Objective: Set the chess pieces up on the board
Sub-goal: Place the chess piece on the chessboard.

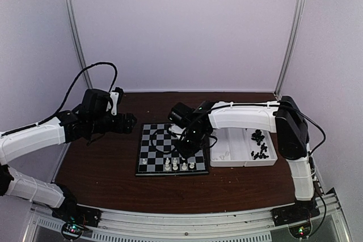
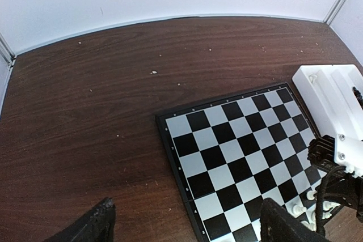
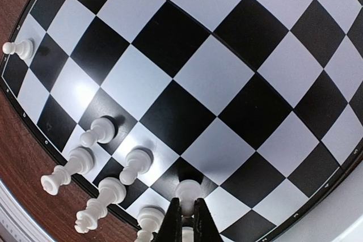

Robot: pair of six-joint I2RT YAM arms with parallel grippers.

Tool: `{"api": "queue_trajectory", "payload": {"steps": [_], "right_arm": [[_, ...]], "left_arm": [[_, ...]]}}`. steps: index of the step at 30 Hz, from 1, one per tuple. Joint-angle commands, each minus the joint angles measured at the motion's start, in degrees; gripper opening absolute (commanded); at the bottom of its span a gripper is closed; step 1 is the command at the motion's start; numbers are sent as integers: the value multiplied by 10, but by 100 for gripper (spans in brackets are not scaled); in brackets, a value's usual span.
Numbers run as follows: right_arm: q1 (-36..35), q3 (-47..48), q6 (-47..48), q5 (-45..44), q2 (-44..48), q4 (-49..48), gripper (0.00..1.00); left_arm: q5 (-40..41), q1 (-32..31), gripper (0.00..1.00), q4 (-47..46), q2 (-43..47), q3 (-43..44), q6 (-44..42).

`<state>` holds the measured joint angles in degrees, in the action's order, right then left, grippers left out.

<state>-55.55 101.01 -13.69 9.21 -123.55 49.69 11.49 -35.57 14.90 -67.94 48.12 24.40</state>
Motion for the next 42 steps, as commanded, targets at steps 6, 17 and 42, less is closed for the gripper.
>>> {"api": "queue_trajectory", "payload": {"steps": [6, 17, 42], "right_arm": [[-8, 8, -2, 4, -4, 8, 5], [-12, 6, -5, 5, -10, 7, 5], [-12, -3, -1, -20, 4, 2, 23]], "left_arm": [[-6, 4, 88, -9, -2, 11, 2], [-7, 4, 88, -8, -2, 12, 3], [-9, 4, 89, -6, -3, 15, 3]]}}
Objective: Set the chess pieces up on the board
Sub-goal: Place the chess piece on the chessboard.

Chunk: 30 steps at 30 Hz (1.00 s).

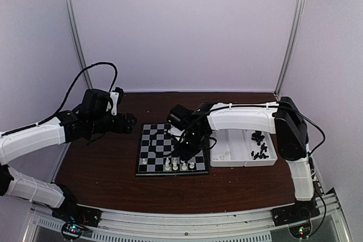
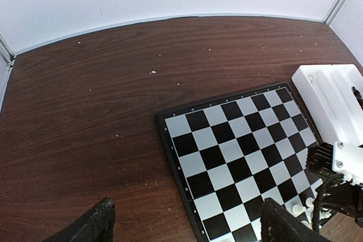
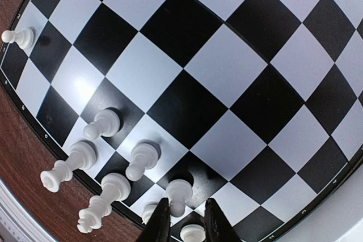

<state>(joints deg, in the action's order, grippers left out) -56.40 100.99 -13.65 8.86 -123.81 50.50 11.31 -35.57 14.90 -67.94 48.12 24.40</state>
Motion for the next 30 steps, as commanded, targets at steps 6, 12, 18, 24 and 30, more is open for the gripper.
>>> {"api": "queue_trajectory", "payload": {"steps": [6, 12, 18, 24, 30], "right_arm": [[-4, 0, -1, -24, 13, -6, 23], [-4, 1, 0, -28, -1, 4, 21], [-4, 1, 1, -27, -10, 3, 21], [-4, 1, 3, -28, -18, 6, 20], [-4, 3, 6, -35, -11, 6, 19]], "left_arm": [[-7, 4, 89, -6, -2, 15, 4], [-7, 4, 89, -5, -2, 15, 4], [-8, 4, 89, -6, -2, 16, 3], [-8, 4, 89, -5, -1, 17, 2], [-8, 4, 89, -5, -1, 18, 2]]}}
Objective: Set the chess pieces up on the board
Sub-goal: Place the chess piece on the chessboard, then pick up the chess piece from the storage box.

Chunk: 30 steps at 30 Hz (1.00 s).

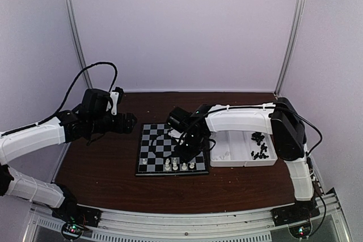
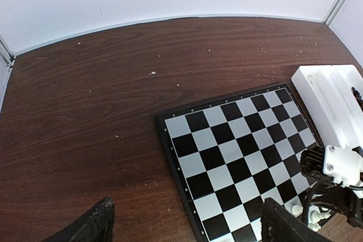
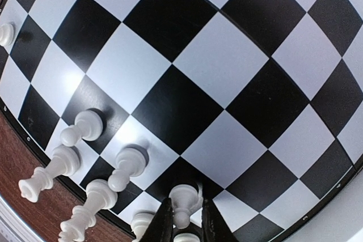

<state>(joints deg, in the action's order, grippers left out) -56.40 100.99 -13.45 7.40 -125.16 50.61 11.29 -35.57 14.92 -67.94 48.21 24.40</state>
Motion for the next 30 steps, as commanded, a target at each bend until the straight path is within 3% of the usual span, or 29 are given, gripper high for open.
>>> {"api": "queue_trajectory", "payload": {"steps": [1, 19, 30], "right_arm": [[-3, 6, 4, -21, 7, 5, 19], [25, 24, 5, -25, 65, 10, 22], [140, -118, 8, -64, 181, 13, 22]], "left_arm": [[-7, 4, 89, -6, -1, 18, 2], [-9, 4, 89, -4, 0, 17, 1], [-31, 4, 98, 67, -36, 76, -9]]}}
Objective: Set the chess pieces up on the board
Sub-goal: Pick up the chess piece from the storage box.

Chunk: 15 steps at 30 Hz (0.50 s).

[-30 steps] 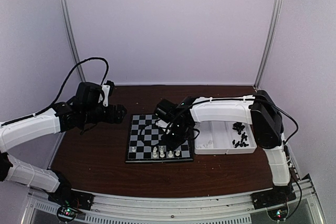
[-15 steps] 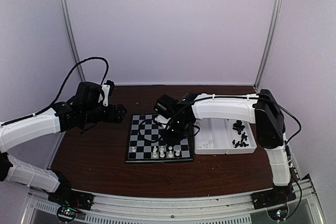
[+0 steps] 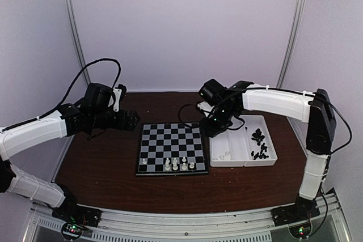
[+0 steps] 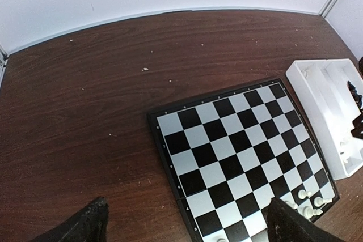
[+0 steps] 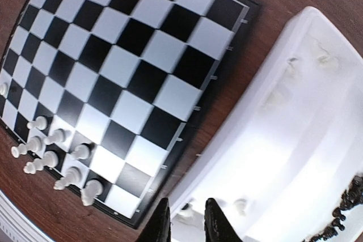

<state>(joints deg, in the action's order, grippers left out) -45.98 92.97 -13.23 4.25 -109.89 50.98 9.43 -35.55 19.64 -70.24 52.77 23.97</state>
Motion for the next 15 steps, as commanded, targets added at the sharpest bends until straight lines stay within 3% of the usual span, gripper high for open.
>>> {"api": "queue_trajectory", "payload": {"steps": [1, 15], "right_arm": [[44, -41, 5, -39, 28, 21, 22], [55, -150, -49, -49, 55, 8, 20]], "left_arm": [[-12, 4, 98, 18, -14, 30, -3], [-24, 4, 98, -6, -20, 33, -11]]}}
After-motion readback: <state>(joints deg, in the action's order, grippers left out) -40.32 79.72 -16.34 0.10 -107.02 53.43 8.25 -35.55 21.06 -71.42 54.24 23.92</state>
